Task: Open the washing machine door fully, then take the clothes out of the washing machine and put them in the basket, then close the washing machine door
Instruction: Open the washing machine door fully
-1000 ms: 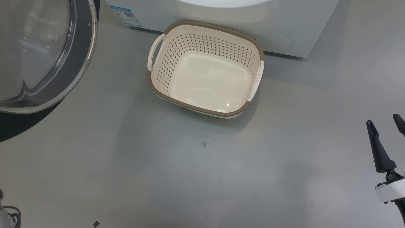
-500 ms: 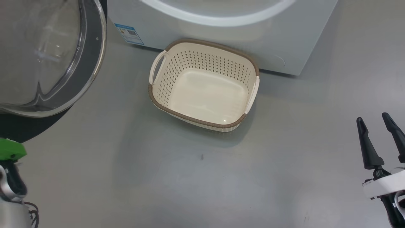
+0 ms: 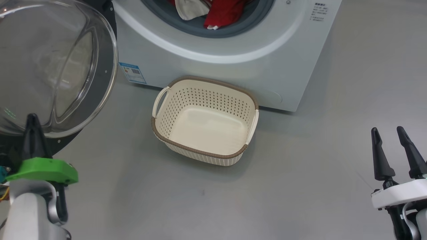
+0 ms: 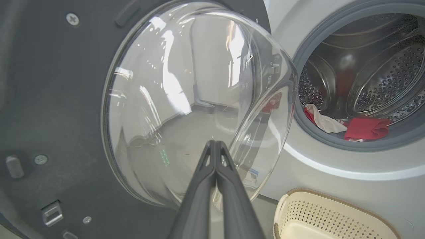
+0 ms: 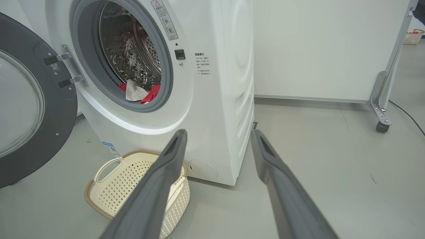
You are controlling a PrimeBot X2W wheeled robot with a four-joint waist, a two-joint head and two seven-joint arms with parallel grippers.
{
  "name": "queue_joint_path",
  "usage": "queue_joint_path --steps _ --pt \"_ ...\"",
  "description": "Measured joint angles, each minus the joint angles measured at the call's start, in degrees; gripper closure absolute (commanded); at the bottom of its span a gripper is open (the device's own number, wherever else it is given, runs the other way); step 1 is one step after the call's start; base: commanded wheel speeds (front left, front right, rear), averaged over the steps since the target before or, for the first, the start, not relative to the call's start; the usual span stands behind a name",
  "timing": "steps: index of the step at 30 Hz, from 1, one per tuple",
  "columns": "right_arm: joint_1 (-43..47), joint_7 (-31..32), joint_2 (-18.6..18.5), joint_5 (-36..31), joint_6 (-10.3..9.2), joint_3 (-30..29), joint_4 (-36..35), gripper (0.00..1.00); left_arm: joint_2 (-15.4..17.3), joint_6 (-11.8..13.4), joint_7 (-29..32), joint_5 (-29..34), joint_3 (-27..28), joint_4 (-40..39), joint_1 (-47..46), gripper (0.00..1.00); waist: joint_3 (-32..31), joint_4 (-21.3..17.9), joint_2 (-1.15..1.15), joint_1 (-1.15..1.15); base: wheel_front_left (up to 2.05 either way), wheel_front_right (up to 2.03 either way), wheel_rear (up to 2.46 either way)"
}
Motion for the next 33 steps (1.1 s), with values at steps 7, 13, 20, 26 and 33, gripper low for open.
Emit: queue_joint_path --steps 7,13,20,26,33 --pt "0.0 0.0 2.1 -0.5 -0.48 0.0 1.3 0.0 -1.4 -2.2 0.2 1.9 -4.9 0.1 4.2 1.0 -4.2 -2.4 0.0 0.0 0.0 0.0 0.0" --pt "0.3 0.0 3.2 -1.6 -0.49 0.0 2.1 0.0 -3.0 -3.5 0.4 2.0 -8.4 0.5 7.8 1.0 -7.1 -5.3 0.0 0.0 0.0 0.0 0.0" --pt "0.6 0.0 4.1 -2.2 -0.48 0.2 2.4 0.0 -3.1 -3.9 0.3 1.7 -9.8 1.9 12.1 1.0 -9.4 -8.5 0.0 0.0 0.0 0.0 0.0" --pt "1.7 0.0 5.0 -2.7 -0.48 0.2 2.5 0.0 -3.1 -3.9 -0.5 1.2 -10.9 0.1 13.2 1.0 -11.1 -11.5 0.0 0.0 0.0 0.0 0.0" --pt "2.9 0.0 5.9 -2.9 -0.48 0.0 2.5 0.0 -3.2 -4.0 -1.0 1.1 -13.4 -2.2 14.6 1.0 -12.3 -14.5 0.0 0.0 0.0 0.0 0.0"
